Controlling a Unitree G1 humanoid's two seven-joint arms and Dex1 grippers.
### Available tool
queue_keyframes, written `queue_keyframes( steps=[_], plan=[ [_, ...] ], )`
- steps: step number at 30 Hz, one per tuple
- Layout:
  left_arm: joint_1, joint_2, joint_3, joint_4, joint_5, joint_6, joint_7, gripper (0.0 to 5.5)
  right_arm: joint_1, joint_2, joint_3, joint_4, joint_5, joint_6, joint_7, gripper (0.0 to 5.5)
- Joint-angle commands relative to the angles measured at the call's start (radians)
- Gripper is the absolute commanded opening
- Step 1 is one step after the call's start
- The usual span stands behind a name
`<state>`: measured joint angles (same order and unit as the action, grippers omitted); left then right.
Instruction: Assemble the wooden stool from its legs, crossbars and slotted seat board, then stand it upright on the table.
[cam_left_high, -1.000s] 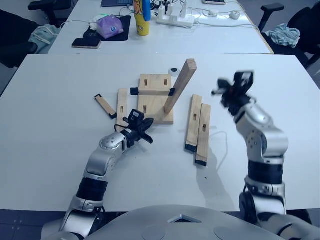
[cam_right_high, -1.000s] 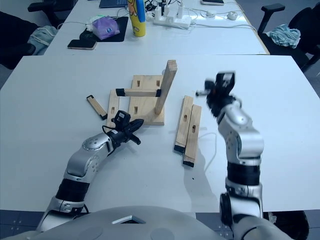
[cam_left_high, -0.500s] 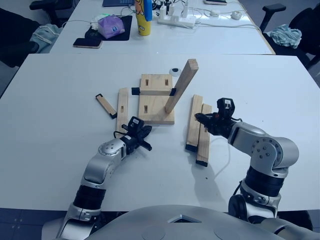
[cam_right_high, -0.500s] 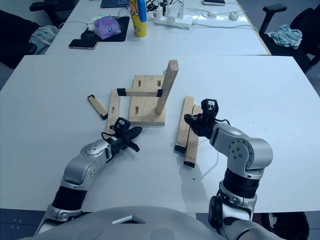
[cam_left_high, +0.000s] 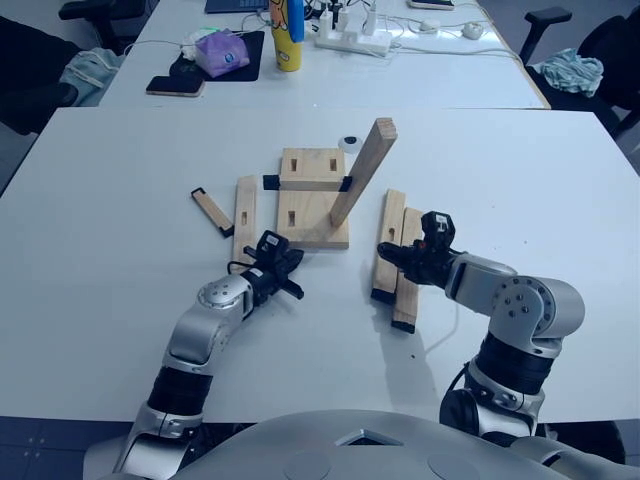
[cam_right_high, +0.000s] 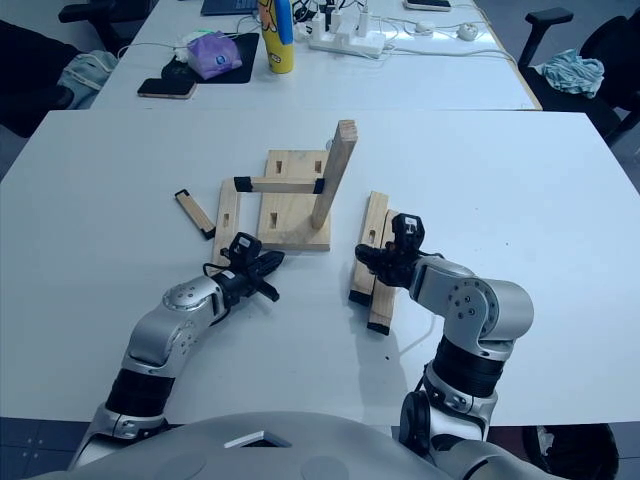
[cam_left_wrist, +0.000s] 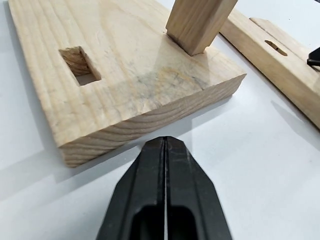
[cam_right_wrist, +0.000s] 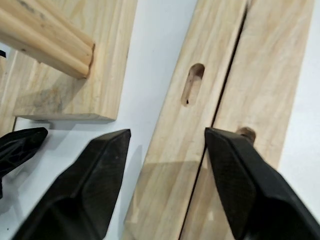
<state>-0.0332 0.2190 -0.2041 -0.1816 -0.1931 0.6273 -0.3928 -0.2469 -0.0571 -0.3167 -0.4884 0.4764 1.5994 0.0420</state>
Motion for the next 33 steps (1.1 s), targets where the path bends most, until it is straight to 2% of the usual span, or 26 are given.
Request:
queue_keyframes(
  steps=[1, 9, 12, 17, 20, 25, 26, 33],
  plan=[
    [0.005, -0.005, 0.009, 0.013, 0.004, 0.0, 0.011, 0.0, -0.001, -0.024, 0.018, 0.021, -0.025, 0.014, -0.01, 2.78],
    [0.025, -0.024, 0.012, 0.001, 0.005, 0.0, 0.035, 0.0, 0.001, -0.137, 0.107, 0.071, -0.018, 0.014, 0.016, 2.78],
    [0.032, -0.03, 0.009, 0.005, 0.006, -0.005, 0.04, 0.0, -0.021, -0.119, 0.129, 0.083, -0.015, 0.014, 0.011, 2.78],
    [0.035, -0.039, 0.004, 0.017, 0.005, -0.011, 0.043, 0.0, -0.077, -0.05, 0.096, 0.132, -0.005, 0.015, -0.012, 2.78],
    [0.037, -0.042, 0.005, 0.025, 0.007, -0.016, 0.041, 0.0, -0.11, -0.052, 0.095, 0.16, -0.018, 0.015, -0.024, 2.78],
    [0.031, -0.047, 0.005, 0.026, 0.008, -0.018, 0.043, 0.0, -0.102, -0.083, 0.158, 0.176, -0.032, 0.015, -0.034, 2.78],
    [0.029, -0.05, 0.005, 0.027, 0.008, -0.019, 0.044, 0.0, -0.1, -0.117, 0.212, 0.178, -0.035, 0.015, -0.039, 2.78],
    [0.023, -0.059, -0.003, 0.035, 0.011, -0.022, 0.044, 0.0, -0.054, -0.171, 0.329, 0.14, -0.026, 0.015, -0.019, 2.78]
  ],
)
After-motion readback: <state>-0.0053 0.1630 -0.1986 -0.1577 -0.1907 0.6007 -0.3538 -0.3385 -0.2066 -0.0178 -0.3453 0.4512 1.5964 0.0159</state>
